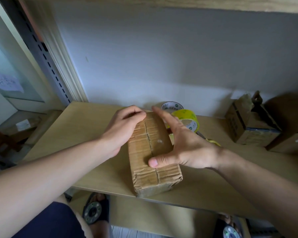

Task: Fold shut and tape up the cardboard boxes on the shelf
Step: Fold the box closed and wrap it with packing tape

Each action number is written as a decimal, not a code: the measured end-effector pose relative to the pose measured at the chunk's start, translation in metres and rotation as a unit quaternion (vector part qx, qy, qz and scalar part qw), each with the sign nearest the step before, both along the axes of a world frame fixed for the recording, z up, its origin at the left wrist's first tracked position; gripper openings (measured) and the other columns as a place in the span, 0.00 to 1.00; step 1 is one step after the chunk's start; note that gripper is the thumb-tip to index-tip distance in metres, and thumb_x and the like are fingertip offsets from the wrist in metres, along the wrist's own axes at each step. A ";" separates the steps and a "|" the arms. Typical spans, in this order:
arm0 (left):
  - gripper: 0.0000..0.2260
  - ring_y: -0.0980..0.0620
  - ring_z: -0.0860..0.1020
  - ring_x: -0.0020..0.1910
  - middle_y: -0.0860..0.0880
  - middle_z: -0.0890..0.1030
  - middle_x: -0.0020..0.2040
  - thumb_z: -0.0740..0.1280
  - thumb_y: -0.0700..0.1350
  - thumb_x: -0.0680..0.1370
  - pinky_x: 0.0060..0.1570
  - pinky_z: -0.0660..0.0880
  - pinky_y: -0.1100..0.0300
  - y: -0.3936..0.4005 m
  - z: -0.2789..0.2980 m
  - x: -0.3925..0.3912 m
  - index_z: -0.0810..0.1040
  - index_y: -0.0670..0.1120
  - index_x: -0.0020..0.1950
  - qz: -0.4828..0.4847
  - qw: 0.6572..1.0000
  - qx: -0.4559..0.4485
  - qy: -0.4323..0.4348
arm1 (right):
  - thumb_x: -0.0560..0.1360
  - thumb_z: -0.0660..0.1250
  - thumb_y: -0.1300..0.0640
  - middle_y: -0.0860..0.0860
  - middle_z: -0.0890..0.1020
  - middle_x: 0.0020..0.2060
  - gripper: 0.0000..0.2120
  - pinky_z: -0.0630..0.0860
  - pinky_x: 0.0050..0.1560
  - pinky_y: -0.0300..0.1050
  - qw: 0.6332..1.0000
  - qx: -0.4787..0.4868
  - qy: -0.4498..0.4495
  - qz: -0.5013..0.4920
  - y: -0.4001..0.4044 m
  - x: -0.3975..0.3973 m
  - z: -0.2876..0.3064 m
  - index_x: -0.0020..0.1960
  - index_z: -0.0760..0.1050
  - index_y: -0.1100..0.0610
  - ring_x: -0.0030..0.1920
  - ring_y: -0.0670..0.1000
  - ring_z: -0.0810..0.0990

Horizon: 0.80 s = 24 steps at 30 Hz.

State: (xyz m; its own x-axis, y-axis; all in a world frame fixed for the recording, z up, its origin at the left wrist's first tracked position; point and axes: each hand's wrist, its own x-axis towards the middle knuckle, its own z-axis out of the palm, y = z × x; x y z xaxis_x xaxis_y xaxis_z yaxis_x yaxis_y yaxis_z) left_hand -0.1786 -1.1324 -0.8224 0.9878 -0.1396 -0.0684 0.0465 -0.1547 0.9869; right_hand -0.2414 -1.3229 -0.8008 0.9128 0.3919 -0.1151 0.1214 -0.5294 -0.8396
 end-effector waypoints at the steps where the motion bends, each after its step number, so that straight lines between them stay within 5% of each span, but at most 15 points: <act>1: 0.06 0.51 0.79 0.44 0.48 0.83 0.42 0.70 0.45 0.80 0.50 0.73 0.54 -0.001 -0.001 -0.001 0.82 0.46 0.45 0.003 1.000 -0.001 -0.002 | 0.61 0.86 0.48 0.43 0.62 0.78 0.63 0.61 0.76 0.34 1.000 0.018 0.009 0.000 0.000 0.003 -0.003 0.82 0.49 0.38 0.76 0.41 0.63; 7: 0.08 0.50 0.80 0.46 0.46 0.85 0.45 0.69 0.49 0.82 0.53 0.75 0.52 -0.001 0.001 -0.001 0.81 0.46 0.47 0.025 1.000 -0.006 0.016 | 0.56 0.85 0.39 0.42 0.65 0.77 0.66 0.64 0.78 0.48 1.000 -0.003 0.003 -0.020 0.005 0.010 -0.006 0.82 0.48 0.39 0.75 0.45 0.66; 11: 0.07 0.53 0.84 0.45 0.53 0.87 0.43 0.71 0.48 0.80 0.53 0.79 0.55 -0.002 0.006 -0.002 0.85 0.51 0.43 0.062 0.996 -0.028 0.062 | 0.53 0.86 0.38 0.42 0.70 0.71 0.63 0.71 0.73 0.50 0.999 -0.009 -0.011 -0.048 0.013 0.015 -0.006 0.80 0.56 0.40 0.69 0.46 0.72; 17: 0.09 0.56 0.83 0.35 0.55 0.86 0.35 0.66 0.44 0.82 0.37 0.80 0.65 -0.005 0.009 -0.002 0.85 0.49 0.46 0.088 0.990 -0.060 0.091 | 0.57 0.88 0.53 0.40 0.77 0.54 0.49 0.75 0.50 0.33 0.997 0.032 0.000 -0.070 0.016 0.019 0.004 0.72 0.67 0.47 0.48 0.37 0.79; 19: 0.09 0.59 0.83 0.31 0.56 0.85 0.34 0.66 0.44 0.83 0.30 0.77 0.69 -0.005 0.010 -0.003 0.85 0.49 0.47 0.086 0.990 -0.059 0.094 | 0.57 0.88 0.53 0.42 0.78 0.54 0.47 0.77 0.51 0.37 0.997 0.033 0.003 -0.076 0.017 0.020 0.005 0.70 0.68 0.47 0.50 0.42 0.80; 24: 0.09 0.60 0.83 0.34 0.55 0.87 0.38 0.65 0.44 0.83 0.33 0.78 0.69 -0.004 0.007 -0.003 0.86 0.48 0.48 0.078 0.992 -0.055 0.081 | 0.57 0.88 0.53 0.45 0.79 0.52 0.44 0.81 0.58 0.47 0.995 0.032 0.000 -0.093 0.018 0.023 0.006 0.67 0.69 0.47 0.53 0.47 0.81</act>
State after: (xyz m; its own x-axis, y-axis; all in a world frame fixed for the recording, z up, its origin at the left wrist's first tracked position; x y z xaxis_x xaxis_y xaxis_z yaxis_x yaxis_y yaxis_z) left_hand -0.1819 -1.1365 -0.8156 0.9752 -0.0005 -0.2213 0.2213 -0.0254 0.9749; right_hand -0.2183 -1.3048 -0.7951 0.9701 0.2229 -0.0961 0.0259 -0.4885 -0.8722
